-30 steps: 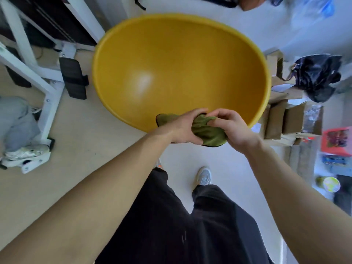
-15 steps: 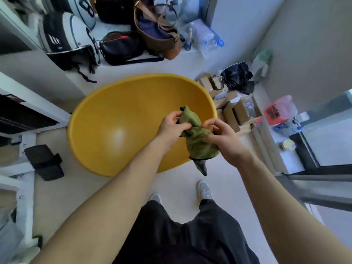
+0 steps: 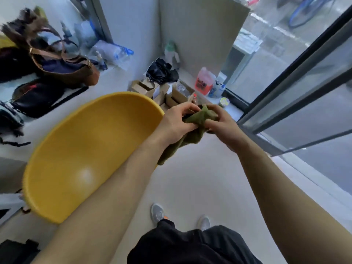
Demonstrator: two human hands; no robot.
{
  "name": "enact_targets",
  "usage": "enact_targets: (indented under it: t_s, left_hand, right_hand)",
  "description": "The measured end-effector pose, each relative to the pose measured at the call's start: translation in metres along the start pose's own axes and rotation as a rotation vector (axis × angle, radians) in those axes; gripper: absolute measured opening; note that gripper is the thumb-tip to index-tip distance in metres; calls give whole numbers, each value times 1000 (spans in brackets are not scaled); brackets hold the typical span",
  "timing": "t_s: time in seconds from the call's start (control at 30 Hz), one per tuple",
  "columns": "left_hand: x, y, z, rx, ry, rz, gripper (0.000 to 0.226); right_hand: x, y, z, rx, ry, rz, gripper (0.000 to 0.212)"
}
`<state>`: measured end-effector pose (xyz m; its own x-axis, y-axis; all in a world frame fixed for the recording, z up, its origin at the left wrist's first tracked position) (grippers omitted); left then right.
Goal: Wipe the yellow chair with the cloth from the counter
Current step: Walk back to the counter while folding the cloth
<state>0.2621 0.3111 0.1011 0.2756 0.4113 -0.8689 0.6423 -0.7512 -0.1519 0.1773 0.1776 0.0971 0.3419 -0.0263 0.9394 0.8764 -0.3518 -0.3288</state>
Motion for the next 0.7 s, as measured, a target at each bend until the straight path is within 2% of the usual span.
enact_targets:
  t_s: [0.1, 0.17, 0.23, 0.33, 0.5, 0.63, 0.7]
  left_hand:
    - [-39, 2, 23, -14, 123, 92, 35]
    - [-58, 8, 46, 16, 244, 82, 45]
    - [-77, 16, 80, 135, 319, 43, 47]
    - [-115, 18, 144, 334, 185, 29, 30]
    - [-179, 6, 260, 448, 96, 96, 13]
    - [-225, -9, 356, 536, 127, 170, 14]
    - [-247, -18, 405, 582, 100, 181, 14]
  right_hand:
    - [-6, -31, -46, -50, 16, 12, 60]
    - [-17, -53, -82, -125, 22, 17, 50]
    - [-34, -79, -121, -191, 26, 42, 39]
    - [-61, -125, -175, -232, 122, 111, 43]
    - [-105, -213, -264, -379, 358, 184, 33]
    - [-129, -286, -336, -477, 257, 79, 8]
    - [-143, -326, -378, -629, 106, -20, 15]
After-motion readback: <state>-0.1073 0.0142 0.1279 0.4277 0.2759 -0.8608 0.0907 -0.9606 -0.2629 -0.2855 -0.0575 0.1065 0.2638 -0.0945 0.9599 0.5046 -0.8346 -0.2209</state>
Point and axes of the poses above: each hand's wrist, its own y-axis towards the middle knuckle, its own z-axis out of the palm, x = y × z, the point moved 5 cm from there along y, towards the middle knuckle, and after that the axes turned 9 degrees about y, right-handed, at the moved point
